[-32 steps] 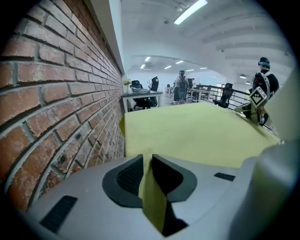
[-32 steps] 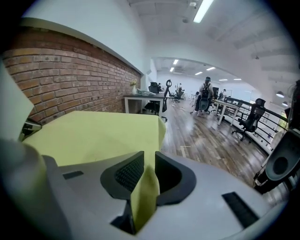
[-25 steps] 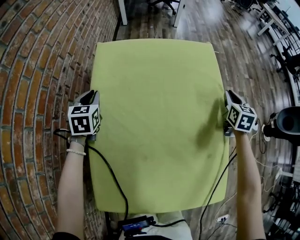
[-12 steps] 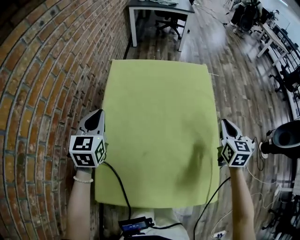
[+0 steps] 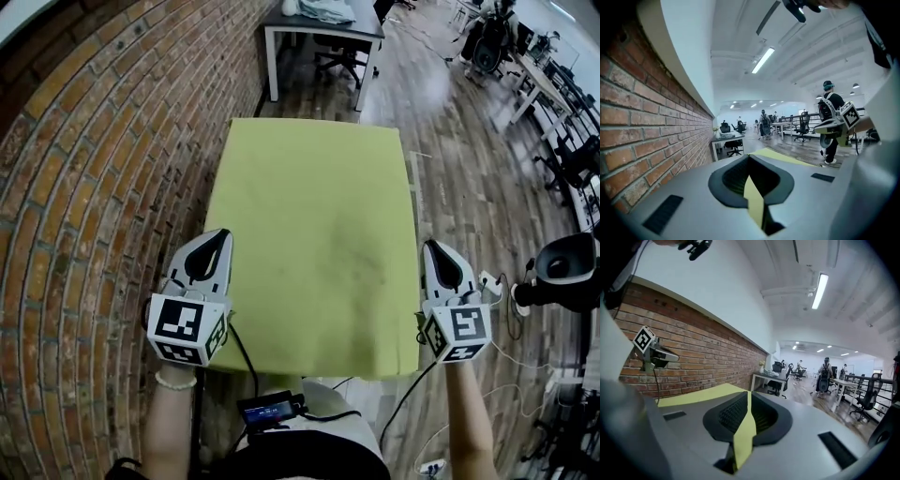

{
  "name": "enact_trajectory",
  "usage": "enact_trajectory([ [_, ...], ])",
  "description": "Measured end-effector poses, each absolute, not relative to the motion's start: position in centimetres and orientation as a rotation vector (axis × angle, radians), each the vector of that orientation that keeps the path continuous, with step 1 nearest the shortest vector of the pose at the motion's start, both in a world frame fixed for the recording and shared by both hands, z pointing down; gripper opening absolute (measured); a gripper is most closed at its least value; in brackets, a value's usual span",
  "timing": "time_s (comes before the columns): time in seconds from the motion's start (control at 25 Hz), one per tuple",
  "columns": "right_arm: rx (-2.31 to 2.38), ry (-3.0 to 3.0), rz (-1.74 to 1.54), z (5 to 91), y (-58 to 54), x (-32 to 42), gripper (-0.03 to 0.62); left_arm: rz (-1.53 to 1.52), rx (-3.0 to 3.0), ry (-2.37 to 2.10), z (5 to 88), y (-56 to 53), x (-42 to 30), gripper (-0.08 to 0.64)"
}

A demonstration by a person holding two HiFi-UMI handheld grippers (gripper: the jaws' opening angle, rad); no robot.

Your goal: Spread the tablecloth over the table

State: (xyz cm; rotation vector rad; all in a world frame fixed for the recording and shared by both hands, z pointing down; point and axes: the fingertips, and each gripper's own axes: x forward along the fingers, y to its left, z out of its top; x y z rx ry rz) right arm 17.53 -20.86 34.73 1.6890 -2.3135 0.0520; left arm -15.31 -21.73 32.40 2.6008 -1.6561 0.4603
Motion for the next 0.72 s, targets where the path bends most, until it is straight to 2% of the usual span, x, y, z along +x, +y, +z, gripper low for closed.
enact_trajectory([
  [0.24,1.663,-2.374,-0.04,31.9,-15.1,15.3,0.048,0.338,2.715,-1.606,29.3,-16.4,-12.4,0.014],
  [0.72,1.591,-2.429,-0.072,30.8,-9.1,13.7,0.048,0.324,2.71,-1.636,28.3,-9.7,-11.2,0.015],
])
